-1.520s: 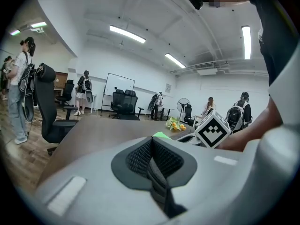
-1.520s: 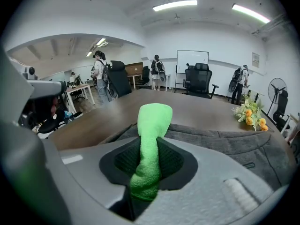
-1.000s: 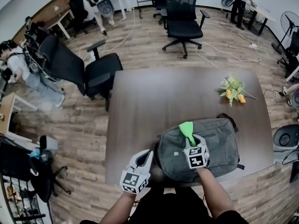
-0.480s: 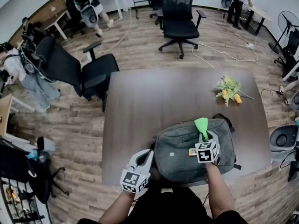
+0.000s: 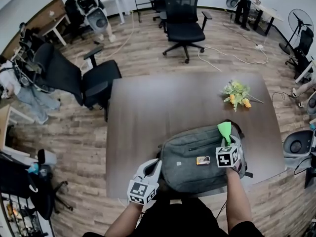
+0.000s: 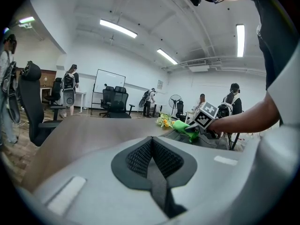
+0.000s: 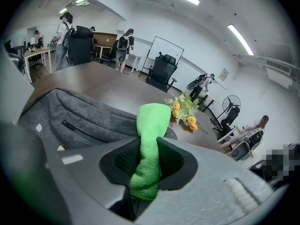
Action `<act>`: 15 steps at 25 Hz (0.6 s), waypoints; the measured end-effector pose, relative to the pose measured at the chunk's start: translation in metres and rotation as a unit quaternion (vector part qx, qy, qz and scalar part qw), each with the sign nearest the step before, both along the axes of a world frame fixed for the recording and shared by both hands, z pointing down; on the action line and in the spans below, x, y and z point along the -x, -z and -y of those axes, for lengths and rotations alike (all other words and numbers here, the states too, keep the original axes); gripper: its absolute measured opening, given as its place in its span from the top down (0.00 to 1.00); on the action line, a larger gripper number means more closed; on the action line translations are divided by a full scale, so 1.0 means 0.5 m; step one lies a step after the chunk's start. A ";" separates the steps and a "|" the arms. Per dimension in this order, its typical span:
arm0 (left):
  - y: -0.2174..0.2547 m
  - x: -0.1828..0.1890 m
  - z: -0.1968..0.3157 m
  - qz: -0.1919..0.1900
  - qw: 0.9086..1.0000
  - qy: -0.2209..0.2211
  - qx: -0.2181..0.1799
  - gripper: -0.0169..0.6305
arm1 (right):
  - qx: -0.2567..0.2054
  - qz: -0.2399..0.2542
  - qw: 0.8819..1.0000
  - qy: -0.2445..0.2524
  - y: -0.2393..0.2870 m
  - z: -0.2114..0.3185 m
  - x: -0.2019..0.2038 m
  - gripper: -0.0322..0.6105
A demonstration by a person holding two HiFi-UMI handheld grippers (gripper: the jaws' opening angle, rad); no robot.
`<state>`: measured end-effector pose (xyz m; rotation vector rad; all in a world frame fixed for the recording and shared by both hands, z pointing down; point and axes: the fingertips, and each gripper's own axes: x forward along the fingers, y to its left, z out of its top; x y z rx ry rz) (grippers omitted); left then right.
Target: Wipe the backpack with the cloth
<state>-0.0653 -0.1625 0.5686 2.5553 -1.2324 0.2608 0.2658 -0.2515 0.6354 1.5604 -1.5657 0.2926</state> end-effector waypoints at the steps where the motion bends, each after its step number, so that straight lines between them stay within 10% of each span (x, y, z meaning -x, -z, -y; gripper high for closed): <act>1: -0.003 -0.001 -0.001 0.000 1.000 -0.001 0.001 0.94 | -0.001 -0.004 1.000 -0.002 0.003 -0.001 -0.008 0.81; 15: -0.037 0.008 -0.018 0.005 1.000 0.002 0.013 0.94 | -0.034 0.046 0.998 0.012 0.061 -0.045 0.058 0.81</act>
